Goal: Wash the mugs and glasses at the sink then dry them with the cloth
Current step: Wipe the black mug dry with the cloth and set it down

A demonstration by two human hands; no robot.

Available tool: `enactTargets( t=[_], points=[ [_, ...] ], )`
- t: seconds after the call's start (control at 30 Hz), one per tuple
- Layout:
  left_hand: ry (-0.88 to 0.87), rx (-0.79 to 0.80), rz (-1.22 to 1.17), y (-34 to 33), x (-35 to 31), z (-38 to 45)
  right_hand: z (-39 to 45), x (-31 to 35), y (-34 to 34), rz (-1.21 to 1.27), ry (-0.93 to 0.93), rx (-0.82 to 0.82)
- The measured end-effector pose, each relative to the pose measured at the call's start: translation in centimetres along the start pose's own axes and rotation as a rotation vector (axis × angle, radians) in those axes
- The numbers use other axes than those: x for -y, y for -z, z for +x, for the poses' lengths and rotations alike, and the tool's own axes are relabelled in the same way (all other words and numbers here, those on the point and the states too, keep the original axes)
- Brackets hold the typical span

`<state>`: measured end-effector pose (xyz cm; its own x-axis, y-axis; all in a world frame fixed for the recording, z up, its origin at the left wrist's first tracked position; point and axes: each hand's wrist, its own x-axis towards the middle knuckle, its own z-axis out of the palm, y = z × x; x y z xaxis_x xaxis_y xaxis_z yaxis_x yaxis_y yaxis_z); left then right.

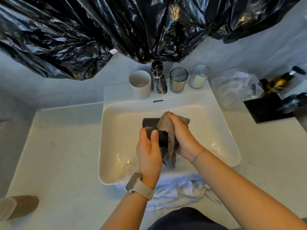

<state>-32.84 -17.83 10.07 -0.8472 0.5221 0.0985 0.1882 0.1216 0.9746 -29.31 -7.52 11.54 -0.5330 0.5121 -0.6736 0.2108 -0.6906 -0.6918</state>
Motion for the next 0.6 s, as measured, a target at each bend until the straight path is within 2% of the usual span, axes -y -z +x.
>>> enactTargets(
  t=[0.07, 0.17, 0.23, 0.3, 0.4, 0.6],
  points=[
    [-0.036, -0.034, 0.012, 0.0, 0.0, -0.6, -0.5, 0.2, -0.1, 0.025, -0.053, 0.060],
    [0.026, -0.090, -0.081, 0.1, -0.3, -0.6, -1.0, -0.9, 0.0, -0.090, 0.093, -0.033],
    [0.202, -0.088, -0.233, 0.5, -0.5, -0.1, -1.8, -1.9, 0.0, -0.271, 0.294, -0.052],
    [0.477, -0.049, -0.364, 0.9, -0.6, 0.7, -2.3, -3.3, 0.0, -0.466, 0.501, -0.081],
    [0.732, -0.017, -0.452, 1.1, -1.0, 1.1, -2.6, -5.2, 0.6, -0.533, 0.789, -0.115],
    [0.692, -0.133, -0.434, 0.0, -1.7, 0.1, -3.5, -7.1, 1.2, -0.480, 0.843, -0.221]
  ],
)
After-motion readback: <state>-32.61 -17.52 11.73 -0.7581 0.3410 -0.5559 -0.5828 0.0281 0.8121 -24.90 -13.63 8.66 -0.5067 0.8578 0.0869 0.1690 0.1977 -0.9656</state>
